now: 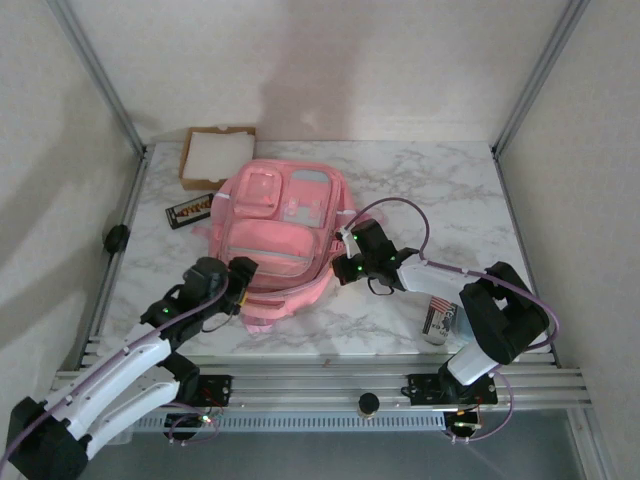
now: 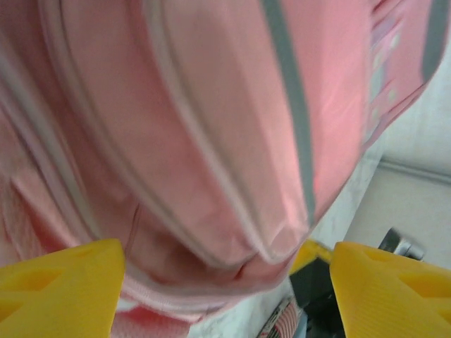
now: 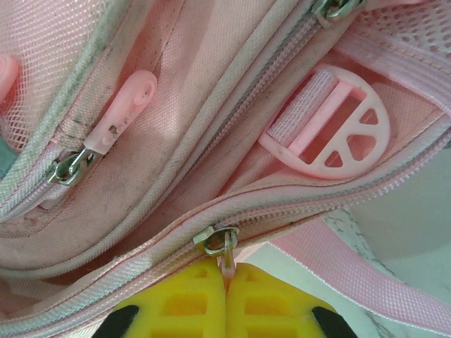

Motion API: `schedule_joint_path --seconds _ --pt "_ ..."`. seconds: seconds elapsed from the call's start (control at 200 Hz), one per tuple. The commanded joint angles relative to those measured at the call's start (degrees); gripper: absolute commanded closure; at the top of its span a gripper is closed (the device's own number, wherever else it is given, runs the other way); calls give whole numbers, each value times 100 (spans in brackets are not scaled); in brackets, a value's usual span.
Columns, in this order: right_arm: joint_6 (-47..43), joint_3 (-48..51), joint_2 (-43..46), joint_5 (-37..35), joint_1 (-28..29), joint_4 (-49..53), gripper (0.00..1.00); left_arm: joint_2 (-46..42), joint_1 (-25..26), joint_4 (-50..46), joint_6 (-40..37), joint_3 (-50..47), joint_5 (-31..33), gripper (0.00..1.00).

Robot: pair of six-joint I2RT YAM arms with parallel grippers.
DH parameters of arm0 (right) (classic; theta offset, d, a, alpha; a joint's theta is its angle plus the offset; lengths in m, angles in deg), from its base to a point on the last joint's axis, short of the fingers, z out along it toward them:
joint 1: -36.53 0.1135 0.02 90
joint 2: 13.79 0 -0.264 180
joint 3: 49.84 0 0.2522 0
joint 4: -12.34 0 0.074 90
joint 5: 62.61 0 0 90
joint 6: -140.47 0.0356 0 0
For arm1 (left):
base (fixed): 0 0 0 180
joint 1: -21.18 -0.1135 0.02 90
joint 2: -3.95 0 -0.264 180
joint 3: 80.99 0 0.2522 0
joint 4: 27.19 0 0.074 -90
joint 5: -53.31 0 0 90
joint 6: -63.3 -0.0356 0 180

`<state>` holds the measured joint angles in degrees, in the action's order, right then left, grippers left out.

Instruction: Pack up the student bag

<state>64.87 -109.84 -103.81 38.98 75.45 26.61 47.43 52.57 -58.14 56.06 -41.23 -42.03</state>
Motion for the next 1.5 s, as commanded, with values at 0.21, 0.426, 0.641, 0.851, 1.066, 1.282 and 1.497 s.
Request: schedule_joint_path --seconds 0.21,0.426,0.641,0.851,1.066,1.282,1.497 --pt "43 54 -152 -154 61 -218 100 1356 840 26 1261 93 1246 27" --pt "153 -121 -253 -824 -4 160 100 2078 644 26 1145 -35 1671 62" --pt "150 -342 -294 -990 -582 247 100 1997 -42 -229 518 -465 1975 100" --pt "-110 -929 -637 -725 -763 311 100 1980 -590 -167 -533 -403 1809 100" --pt "-311 -1031 -220 -424 -736 807 76 1973 -679 -119 -1113 -94 1791 100" --pt "204 -1485 -175 146 -830 1150 56 1988 -670 -3 -1436 140 1615 100" --pt "1996 -2556 -1305 698 -815 668 41 1978 -655 146 -1603 204 1470 100"
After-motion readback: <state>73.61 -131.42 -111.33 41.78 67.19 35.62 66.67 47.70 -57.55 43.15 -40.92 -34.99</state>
